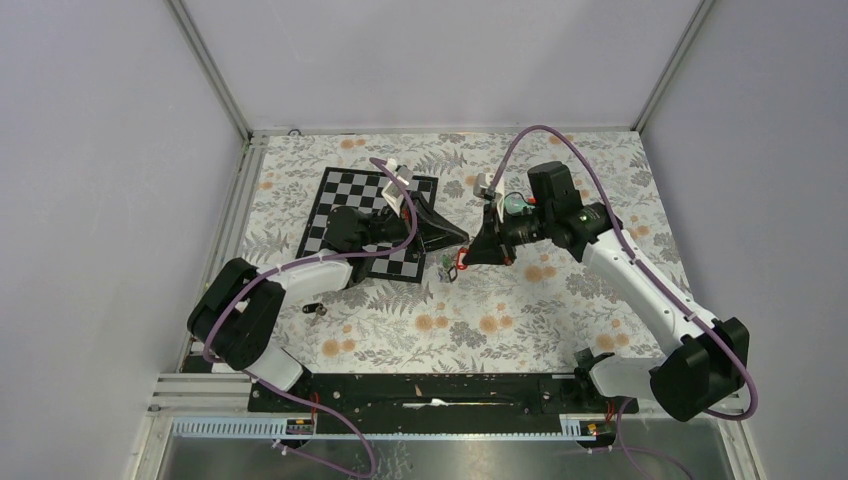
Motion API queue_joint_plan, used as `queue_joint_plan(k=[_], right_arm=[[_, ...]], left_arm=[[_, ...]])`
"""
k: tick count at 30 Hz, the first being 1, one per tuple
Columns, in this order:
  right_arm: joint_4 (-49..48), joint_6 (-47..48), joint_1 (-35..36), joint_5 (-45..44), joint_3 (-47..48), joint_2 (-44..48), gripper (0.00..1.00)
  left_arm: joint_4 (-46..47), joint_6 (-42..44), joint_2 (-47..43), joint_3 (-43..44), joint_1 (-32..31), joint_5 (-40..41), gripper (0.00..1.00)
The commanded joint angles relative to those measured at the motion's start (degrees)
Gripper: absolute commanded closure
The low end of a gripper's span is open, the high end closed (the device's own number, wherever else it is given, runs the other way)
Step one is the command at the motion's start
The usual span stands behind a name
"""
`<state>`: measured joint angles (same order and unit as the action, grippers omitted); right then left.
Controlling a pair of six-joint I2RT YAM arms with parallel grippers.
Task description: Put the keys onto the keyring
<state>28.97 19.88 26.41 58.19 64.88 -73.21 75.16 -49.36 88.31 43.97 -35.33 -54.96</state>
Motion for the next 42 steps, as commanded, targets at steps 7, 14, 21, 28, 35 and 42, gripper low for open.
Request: queue_joint_plan(k=[7, 14, 21, 28, 35, 42], right_arm=[[-1.51, -0.74, 0.67, 0.34, 4.23, -0.05, 0.94], [-2.61, -1.9, 0.96, 1.39, 4.8, -1.05, 0.93], [-1.36, 0.43, 0.89, -1.28, 3.94, 1.27, 0.82], [4.56, 7.03, -0.72, -4.61, 4.77, 6.07, 0.61], [6.64, 9.29, -1.37, -5.46, 5.59, 8.21, 0.59], [6.63, 9.94, -1.37, -4.87, 8.04, 6.43, 0.61]], left_arm=[[5.28, 0.89, -0.25, 0.42, -0.96, 1.21, 1.0], [5.0, 1.28, -0.21, 0.34, -1.14, 1.13, 1.0], [5.81, 1.17, -0.14, 0.27, -1.02, 1.08, 1.0], [6.48, 0.46, -0.6, -0.24, -0.53, 1.21, 1.0], [6.33, 0.17, -0.72, -0.11, -0.44, 0.89, 1.0], [6.15, 0.06, -0.62, -0.15, -0.51, 0.47, 1.0]])
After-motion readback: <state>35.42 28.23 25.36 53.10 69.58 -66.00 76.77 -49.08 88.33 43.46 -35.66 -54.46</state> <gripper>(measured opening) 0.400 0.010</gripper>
